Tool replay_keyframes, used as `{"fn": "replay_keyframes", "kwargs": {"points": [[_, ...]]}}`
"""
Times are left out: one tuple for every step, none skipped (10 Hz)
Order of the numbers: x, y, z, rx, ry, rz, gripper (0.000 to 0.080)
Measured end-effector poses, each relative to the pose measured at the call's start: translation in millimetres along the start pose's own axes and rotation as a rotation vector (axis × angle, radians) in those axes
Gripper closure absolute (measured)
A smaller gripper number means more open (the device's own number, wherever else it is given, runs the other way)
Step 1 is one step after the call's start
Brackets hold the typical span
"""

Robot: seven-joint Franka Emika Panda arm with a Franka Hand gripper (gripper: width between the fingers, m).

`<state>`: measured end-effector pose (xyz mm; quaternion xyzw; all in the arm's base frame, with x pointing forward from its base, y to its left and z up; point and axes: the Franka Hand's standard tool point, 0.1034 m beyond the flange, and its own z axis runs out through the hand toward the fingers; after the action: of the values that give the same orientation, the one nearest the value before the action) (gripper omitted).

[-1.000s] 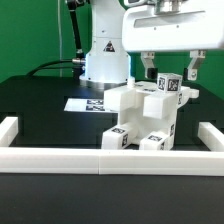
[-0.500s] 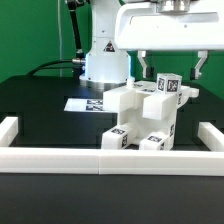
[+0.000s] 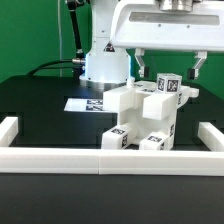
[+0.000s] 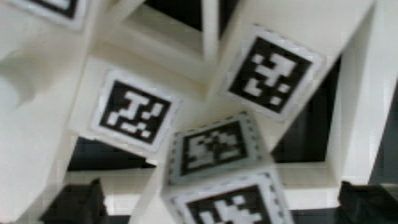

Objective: Assemble chair

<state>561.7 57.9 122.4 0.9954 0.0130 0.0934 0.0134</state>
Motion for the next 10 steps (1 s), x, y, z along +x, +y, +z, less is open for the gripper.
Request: {"fn": "replay_keyframes", "kwargs": {"points": [[0.1, 1.1, 0.1, -0.006, -0.001, -0.093, 0.015], [0.1, 0.7, 0.1, -0.007, -0.002, -0.132, 0.015], [0.0, 0.6, 0.2, -0.007, -0.002, -0.142, 0.015], [0.0, 0.7, 0.4, -0.008, -0.002, -0.137, 0.0264], [0.0, 0.8, 0.4, -0.008, -0.002, -0.136, 0.0399], [0.0, 0.9, 0.3, -0.008, -0.001, -0.114, 0.0399], [0.1, 1.0, 0.3, -0.008, -0.001, -0.114, 0.0515], [0.1, 0.9, 0.3, -0.007, -0.001, -0.102, 0.0515], [0.0, 0.9, 0.3, -0.005, -0.001, 0.011, 0.0515], [0.0, 0.9, 0.3, -0.005, 0.0, 0.086, 0.0514]]}}
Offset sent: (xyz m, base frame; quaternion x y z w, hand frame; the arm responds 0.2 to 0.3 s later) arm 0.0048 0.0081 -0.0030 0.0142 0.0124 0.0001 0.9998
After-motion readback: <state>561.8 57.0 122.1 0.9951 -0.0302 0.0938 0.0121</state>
